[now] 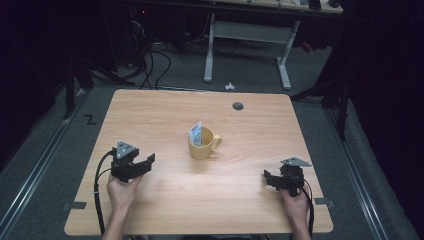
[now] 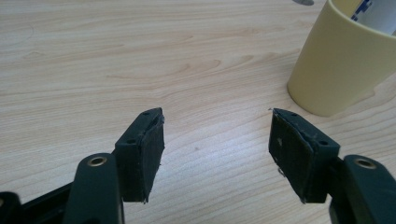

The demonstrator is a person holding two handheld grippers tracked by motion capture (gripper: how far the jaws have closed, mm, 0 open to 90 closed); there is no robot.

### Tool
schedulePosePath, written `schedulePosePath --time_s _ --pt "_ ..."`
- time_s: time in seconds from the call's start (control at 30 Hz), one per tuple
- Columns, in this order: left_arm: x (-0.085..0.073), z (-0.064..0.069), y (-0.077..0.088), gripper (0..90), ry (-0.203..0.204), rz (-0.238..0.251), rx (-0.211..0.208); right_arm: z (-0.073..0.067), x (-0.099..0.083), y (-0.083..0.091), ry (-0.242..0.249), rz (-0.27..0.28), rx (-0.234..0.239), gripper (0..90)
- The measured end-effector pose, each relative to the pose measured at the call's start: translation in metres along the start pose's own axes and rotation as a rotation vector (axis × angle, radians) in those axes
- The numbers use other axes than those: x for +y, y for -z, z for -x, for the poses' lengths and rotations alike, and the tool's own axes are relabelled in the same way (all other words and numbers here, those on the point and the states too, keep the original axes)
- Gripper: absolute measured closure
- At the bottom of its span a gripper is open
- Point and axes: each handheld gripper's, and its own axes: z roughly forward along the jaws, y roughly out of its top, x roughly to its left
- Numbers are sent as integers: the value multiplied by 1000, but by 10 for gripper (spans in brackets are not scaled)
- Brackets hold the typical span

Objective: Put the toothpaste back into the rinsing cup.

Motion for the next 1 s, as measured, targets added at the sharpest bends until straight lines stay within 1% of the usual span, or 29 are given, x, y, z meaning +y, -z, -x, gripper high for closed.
schedulePosePath --time_s 0.23,0.3,0.43,0.6,0.67,0.77,1.0 --pt "-8 0 -8 362 12 -25 1 0 0 0 0 0 0 148" --pt "-9 0 -9 362 4 -30 8 0 0 0 0 0 0 148" --pt "-11 0 -11 362 3 -32 21 0 0 0 0 0 0 148" --pt "-16 -2 -16 362 17 -39 26 0 0 0 0 0 0 148" --pt "-17 -1 -18 362 15 -46 32 0 0 0 0 0 0 148" --pt "-19 0 -22 362 0 -63 41 0 0 0 0 0 0 148" --pt "-22 0 -29 362 4 -77 49 0 0 0 0 0 0 148"
